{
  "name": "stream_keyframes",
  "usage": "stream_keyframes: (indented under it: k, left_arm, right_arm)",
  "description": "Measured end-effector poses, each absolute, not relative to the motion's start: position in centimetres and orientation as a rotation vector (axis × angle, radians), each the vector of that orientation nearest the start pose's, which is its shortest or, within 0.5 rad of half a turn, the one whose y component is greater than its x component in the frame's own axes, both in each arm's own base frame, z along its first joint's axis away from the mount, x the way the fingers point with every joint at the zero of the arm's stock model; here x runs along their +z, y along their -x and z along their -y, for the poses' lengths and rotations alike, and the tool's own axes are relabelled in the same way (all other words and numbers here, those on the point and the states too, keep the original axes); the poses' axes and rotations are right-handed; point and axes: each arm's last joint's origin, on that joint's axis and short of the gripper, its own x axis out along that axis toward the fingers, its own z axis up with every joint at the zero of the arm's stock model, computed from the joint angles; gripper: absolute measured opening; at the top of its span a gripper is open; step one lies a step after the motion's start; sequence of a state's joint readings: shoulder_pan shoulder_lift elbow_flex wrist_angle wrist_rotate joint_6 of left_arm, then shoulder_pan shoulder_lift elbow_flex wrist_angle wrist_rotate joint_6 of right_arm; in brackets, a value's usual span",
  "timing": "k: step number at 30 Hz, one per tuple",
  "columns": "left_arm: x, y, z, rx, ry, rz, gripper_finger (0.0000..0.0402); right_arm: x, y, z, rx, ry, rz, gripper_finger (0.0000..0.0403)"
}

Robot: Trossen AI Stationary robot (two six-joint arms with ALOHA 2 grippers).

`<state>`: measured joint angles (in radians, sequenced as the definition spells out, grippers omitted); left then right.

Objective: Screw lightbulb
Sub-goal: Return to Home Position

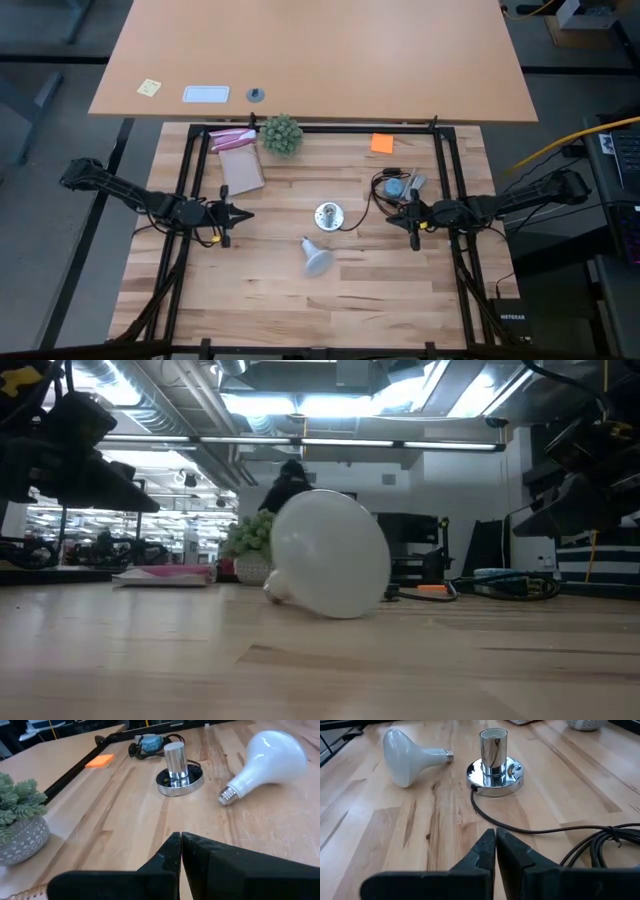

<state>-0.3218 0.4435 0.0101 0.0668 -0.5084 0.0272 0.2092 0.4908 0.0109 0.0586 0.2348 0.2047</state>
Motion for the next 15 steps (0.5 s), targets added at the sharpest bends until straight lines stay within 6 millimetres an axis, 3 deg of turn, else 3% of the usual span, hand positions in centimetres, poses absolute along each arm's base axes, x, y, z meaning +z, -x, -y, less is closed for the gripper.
stream_keyframes:
  k: [15]
  left_arm:
    - [13.49, -11.44, 2.33, 0.181, -0.175, -0.339, 0.0004]
  right_arm:
    - [13.48, -11.64, -1.78, -0.060, -0.123, -0.345, 0.0021]
